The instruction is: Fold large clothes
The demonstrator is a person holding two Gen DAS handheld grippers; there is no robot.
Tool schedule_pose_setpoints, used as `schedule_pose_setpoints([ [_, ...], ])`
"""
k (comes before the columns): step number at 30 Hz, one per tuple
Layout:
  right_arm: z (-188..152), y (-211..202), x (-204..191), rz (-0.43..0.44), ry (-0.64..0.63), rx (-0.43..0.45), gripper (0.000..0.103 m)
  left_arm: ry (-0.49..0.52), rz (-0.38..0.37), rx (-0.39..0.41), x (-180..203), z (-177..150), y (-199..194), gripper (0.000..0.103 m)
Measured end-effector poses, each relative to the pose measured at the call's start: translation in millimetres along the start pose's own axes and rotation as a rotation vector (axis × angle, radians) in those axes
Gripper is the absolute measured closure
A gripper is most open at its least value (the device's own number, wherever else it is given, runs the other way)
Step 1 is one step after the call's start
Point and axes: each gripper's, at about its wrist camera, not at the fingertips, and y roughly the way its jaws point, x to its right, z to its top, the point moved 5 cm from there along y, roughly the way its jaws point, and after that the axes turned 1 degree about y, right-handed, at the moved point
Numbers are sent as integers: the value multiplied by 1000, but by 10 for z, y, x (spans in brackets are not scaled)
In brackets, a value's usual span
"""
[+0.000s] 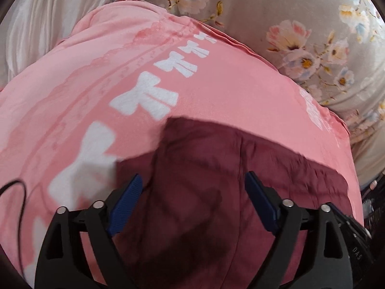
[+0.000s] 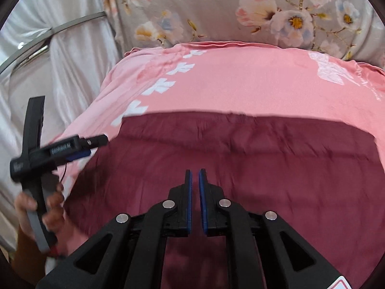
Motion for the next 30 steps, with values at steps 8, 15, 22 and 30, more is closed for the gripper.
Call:
schedule_pose_setpoints([
  [8,-827,-355,46,-25,42,-49,94,-169,-86,-129,-405,-769,-235,12],
  [15,-911,-277,27,-67,30,9,94,-199,-96,-101,-244,-819,-213,12],
  [22,-968,-120,78,-92,11,15,94,-194,-116,-104,-52,-778,-279,42],
  [30,-1049,-71,92,-99,-2,73,96,-103,-169,-14,404,-582,-747,81],
])
